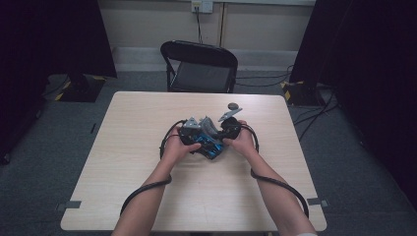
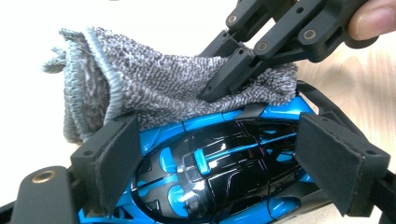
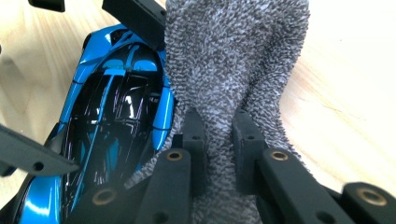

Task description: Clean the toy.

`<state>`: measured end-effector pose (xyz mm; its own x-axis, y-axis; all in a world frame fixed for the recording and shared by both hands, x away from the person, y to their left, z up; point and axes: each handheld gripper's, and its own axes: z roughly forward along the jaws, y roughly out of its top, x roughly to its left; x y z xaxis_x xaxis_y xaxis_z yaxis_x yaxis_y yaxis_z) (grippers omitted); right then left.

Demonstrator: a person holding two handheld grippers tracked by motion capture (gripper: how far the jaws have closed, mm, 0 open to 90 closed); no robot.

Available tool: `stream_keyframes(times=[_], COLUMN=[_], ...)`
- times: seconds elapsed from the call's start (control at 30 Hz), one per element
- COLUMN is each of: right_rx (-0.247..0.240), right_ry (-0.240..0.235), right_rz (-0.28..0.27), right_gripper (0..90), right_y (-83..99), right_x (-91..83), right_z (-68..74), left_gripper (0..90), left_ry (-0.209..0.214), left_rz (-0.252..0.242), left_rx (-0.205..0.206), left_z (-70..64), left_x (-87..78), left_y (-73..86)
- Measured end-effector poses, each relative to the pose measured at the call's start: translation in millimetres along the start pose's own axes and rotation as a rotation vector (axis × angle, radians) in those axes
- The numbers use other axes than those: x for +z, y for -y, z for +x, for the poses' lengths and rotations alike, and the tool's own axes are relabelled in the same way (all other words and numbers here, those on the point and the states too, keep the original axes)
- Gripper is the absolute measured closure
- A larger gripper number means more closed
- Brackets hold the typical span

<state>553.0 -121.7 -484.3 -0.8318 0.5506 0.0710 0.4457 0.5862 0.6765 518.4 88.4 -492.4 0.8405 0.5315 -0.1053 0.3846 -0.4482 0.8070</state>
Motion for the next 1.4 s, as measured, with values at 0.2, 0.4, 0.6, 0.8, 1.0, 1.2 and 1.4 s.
stream_keyframes(times=[0.2,0.4,0.6,0.8,1.0,1.2,1.4], right_rx=[-0.003,-0.004,0.004,0.011,0.014,0.011,0.014], right_ry=[-0.004,-0.009,-0.01,-0.005,-0.006,-0.009,-0.011], right_rz=[-0.002,-0.004,-0.014,-0.011,-0.012,-0.005,-0.004], right_gripper=[79.1,79.1,79.1,79.1,79.1,79.1,79.0], right_y=[4.1,8.4,12.5,15.1,17.8,20.3,24.9], right_x=[-3.8,-7.9,-10.7,-13.6,-15.9,-19.2,-23.2], right_z=[0.0,-0.1,0.2,1.0,0.3,0.1,-0.5], left_gripper=[14.6,14.6,14.6,14.6,14.6,14.6,14.6], left_ry=[0.0,0.0,0.003,0.003,0.002,0.002,0.001], left_rz=[-0.006,-0.001,-0.004,-0.004,-0.001,-0.001,-0.003], left_rx=[-0.004,-0.003,-0.003,-0.001,0.001,-0.001,-0.003], left_z=[-0.7,-1.2,-2.1,-2.5,-2.3,-2.1,-2.3], left_x=[0.2,0.3,0.9,1.0,1.0,0.9,0.9], left_y=[0.7,0.1,0.1,0.0,-0.3,-0.3,-0.1])
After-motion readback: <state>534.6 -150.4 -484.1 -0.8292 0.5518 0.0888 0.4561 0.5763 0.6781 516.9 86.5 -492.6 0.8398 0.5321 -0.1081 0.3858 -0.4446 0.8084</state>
